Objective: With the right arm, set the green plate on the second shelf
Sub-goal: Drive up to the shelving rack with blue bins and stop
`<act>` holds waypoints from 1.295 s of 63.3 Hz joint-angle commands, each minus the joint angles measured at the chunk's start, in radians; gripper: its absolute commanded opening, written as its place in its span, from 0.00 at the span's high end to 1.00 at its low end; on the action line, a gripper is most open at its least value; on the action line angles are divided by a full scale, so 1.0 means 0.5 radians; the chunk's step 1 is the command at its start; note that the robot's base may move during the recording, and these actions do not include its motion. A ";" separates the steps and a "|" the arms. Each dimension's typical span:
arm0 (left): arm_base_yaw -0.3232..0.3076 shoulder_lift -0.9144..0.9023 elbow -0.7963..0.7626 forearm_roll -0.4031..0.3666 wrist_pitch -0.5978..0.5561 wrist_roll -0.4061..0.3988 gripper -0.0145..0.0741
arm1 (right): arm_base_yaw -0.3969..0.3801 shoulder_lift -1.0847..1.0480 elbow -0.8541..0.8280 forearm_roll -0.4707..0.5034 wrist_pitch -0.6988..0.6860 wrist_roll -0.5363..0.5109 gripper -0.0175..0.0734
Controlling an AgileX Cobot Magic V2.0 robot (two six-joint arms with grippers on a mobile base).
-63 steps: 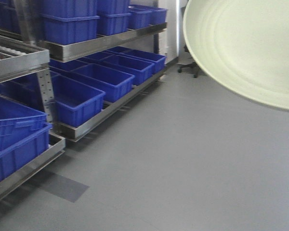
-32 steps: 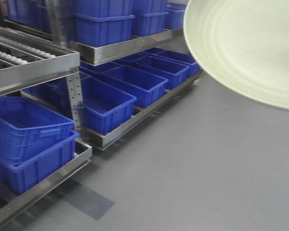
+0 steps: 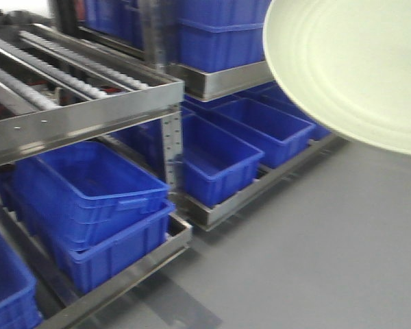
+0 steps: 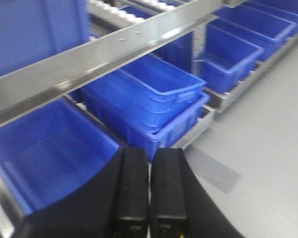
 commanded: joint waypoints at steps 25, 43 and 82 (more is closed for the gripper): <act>-0.009 -0.048 0.084 0.002 -0.122 -0.010 0.70 | -0.014 0.002 -0.068 0.005 -0.229 0.001 0.75; -0.009 -0.048 0.084 0.002 -0.122 -0.010 0.70 | -0.014 0.002 -0.068 0.005 -0.229 0.001 0.75; -0.009 -0.048 0.084 0.002 -0.122 -0.010 0.70 | -0.014 0.002 -0.068 0.005 -0.229 0.001 0.75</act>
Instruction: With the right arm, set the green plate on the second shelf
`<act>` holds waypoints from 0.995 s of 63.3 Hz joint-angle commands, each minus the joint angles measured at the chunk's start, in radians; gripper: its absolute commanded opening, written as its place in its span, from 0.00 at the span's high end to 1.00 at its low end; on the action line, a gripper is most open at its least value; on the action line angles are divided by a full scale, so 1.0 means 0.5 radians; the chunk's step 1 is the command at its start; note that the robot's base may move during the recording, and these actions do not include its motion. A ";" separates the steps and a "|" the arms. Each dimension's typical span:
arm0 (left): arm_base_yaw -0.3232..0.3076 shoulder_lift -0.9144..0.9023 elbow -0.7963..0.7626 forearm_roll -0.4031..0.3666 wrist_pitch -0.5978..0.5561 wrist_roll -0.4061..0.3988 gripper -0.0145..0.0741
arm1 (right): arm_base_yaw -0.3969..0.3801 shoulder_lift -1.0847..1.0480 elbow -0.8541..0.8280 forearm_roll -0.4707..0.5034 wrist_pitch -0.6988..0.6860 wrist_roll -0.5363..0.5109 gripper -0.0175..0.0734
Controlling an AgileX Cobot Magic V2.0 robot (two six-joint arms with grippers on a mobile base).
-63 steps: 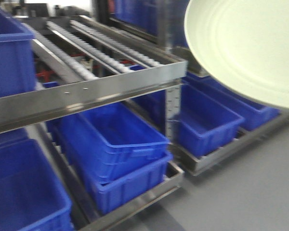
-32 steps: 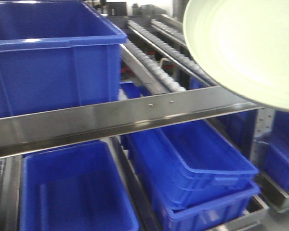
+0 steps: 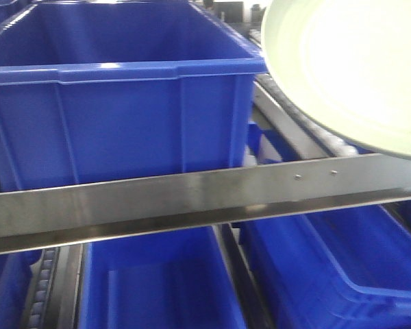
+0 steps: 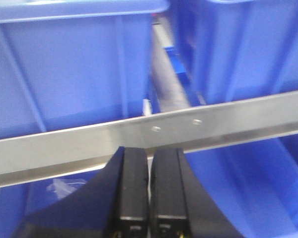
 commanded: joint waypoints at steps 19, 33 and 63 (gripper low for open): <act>-0.009 -0.048 0.084 0.002 -0.122 -0.010 0.70 | -0.014 0.002 -0.068 0.005 -0.229 0.001 0.75; -0.009 -0.048 0.084 0.002 -0.122 -0.010 0.70 | -0.014 0.002 -0.068 0.005 -0.229 0.001 0.75; -0.009 -0.048 0.084 0.002 -0.122 -0.010 0.70 | -0.014 0.002 -0.068 0.005 -0.229 0.001 0.75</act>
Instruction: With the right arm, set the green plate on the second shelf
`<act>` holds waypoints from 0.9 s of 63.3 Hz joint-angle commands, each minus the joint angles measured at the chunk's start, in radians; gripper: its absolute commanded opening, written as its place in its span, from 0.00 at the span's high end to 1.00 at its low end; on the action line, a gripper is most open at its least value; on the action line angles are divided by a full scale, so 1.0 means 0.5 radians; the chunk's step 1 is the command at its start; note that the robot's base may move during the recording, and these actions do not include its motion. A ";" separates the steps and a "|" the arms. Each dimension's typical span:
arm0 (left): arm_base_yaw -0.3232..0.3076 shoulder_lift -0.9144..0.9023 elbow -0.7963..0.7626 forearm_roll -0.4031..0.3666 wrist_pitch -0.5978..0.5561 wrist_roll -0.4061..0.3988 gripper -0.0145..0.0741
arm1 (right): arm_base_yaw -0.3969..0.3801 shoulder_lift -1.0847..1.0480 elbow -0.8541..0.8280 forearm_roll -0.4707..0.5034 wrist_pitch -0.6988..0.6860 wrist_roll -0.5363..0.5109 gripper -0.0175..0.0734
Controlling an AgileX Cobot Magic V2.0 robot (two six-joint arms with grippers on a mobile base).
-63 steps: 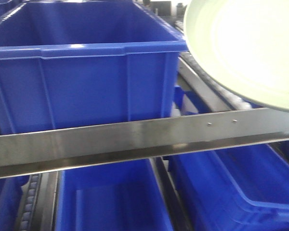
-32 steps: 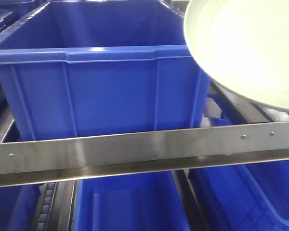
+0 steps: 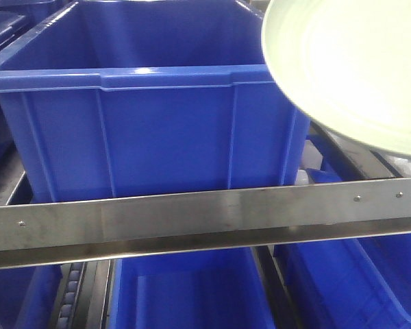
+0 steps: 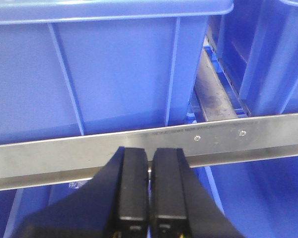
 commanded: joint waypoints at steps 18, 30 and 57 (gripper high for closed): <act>-0.009 -0.048 0.084 0.002 -0.122 -0.010 0.70 | -0.014 0.002 -0.068 0.005 -0.229 0.001 0.75; -0.009 -0.048 0.084 0.002 -0.122 -0.010 0.70 | -0.014 0.002 -0.068 0.005 -0.229 0.001 0.75; -0.009 -0.048 0.084 0.002 -0.122 -0.010 0.70 | -0.014 0.002 -0.068 0.005 -0.229 0.001 0.75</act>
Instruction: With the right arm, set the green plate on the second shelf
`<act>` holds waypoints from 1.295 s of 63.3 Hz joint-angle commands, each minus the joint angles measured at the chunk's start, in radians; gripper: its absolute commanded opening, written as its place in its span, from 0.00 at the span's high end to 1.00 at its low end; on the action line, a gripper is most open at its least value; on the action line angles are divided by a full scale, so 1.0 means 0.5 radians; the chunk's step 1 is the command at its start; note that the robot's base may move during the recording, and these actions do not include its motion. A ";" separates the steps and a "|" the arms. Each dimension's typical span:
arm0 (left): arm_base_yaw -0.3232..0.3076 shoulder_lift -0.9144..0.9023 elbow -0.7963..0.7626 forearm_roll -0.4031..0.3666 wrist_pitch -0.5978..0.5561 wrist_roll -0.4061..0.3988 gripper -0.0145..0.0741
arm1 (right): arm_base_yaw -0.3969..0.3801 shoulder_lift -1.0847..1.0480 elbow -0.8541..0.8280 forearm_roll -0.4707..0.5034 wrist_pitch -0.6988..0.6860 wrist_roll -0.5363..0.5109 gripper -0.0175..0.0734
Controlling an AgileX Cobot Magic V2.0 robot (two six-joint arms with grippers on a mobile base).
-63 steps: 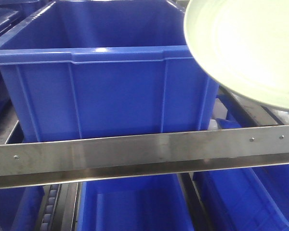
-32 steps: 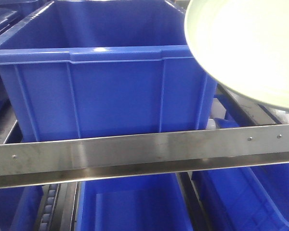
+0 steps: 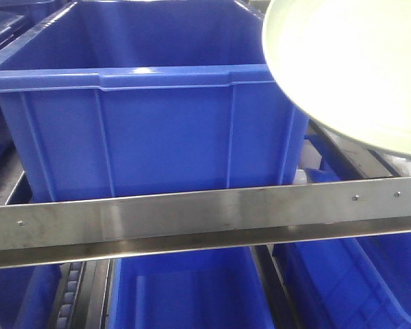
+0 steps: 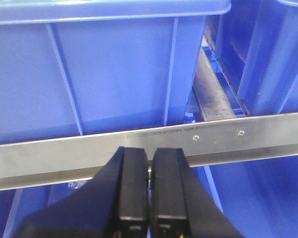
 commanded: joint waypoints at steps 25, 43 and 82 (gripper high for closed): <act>-0.009 -0.048 0.084 0.002 -0.122 -0.010 0.70 | -0.014 0.001 -0.068 0.005 -0.300 0.001 0.75; -0.009 -0.048 0.084 0.002 -0.122 -0.010 0.70 | 0.000 0.133 -0.242 0.005 -0.363 0.001 0.75; -0.009 -0.048 0.084 0.002 -0.122 -0.010 0.70 | 0.498 1.809 -1.812 0.005 -0.166 0.001 0.75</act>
